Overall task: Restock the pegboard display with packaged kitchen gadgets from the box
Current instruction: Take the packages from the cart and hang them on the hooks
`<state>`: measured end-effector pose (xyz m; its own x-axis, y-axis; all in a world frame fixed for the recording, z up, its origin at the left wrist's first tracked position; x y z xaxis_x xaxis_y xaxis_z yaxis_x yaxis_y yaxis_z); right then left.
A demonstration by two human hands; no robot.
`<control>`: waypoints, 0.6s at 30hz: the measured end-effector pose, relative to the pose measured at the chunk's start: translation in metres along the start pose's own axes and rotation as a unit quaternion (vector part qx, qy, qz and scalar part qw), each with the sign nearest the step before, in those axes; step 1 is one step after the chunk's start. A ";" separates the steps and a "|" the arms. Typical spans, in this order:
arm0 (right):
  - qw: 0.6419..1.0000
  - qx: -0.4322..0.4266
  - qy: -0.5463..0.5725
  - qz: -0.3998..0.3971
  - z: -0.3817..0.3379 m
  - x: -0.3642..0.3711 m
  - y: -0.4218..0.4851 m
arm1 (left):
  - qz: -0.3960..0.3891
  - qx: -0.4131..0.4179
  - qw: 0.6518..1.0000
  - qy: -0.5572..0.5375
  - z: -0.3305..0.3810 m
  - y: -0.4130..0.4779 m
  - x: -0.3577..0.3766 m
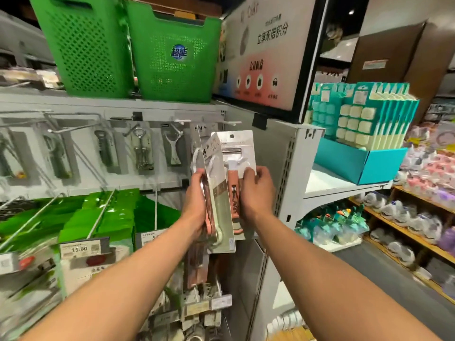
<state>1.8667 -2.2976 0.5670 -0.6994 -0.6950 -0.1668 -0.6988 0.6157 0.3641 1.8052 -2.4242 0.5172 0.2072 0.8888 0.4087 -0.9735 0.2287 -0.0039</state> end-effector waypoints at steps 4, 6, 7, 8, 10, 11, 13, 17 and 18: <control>0.999 -0.004 -0.001 -0.034 0.007 0.005 0.013 | 0.005 0.028 0.999 0.016 0.004 0.002 0.003; 0.999 -0.014 -0.004 -0.038 0.012 0.007 0.015 | 0.013 0.045 0.999 0.025 0.005 0.003 0.003; 0.999 -0.020 -0.008 -0.037 0.013 0.008 0.016 | 0.015 0.054 0.998 0.033 0.006 0.004 0.003; 0.999 -0.025 -0.012 -0.036 0.014 0.009 0.017 | 0.015 0.060 0.997 0.038 0.007 0.005 0.004; 0.999 -0.025 -0.010 -0.036 0.014 0.011 0.021 | 0.020 0.067 0.997 0.040 0.009 0.010 0.005; 0.999 -0.023 -0.008 -0.036 0.015 0.013 0.022 | 0.024 0.069 0.996 0.042 0.010 0.013 0.004; 0.999 -0.022 -0.011 -0.038 0.018 0.016 0.024 | 0.043 0.076 0.995 0.045 0.008 0.022 0.001; 0.999 -0.024 -0.019 -0.032 0.025 0.020 0.026 | 0.067 0.079 0.993 0.051 0.003 0.035 -0.005; 0.999 -0.025 -0.018 -0.027 0.026 0.023 0.027 | 0.066 0.079 0.993 0.052 -0.001 0.039 -0.007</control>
<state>1.8283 -2.2873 0.5494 -0.6668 -0.7119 -0.2204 -0.7275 0.5577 0.3997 1.7658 -2.4211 0.5138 0.0780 0.9453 0.3168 -0.9942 0.0500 0.0954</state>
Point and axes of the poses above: each hand's wrist, its own y-axis towards the middle knuckle, its own x-axis out of the palm, z = x × y, the point moved 1 cm from there along y, towards the middle knuckle, and after that the axes turned 6 degrees about -y, right-handed, at the moved point
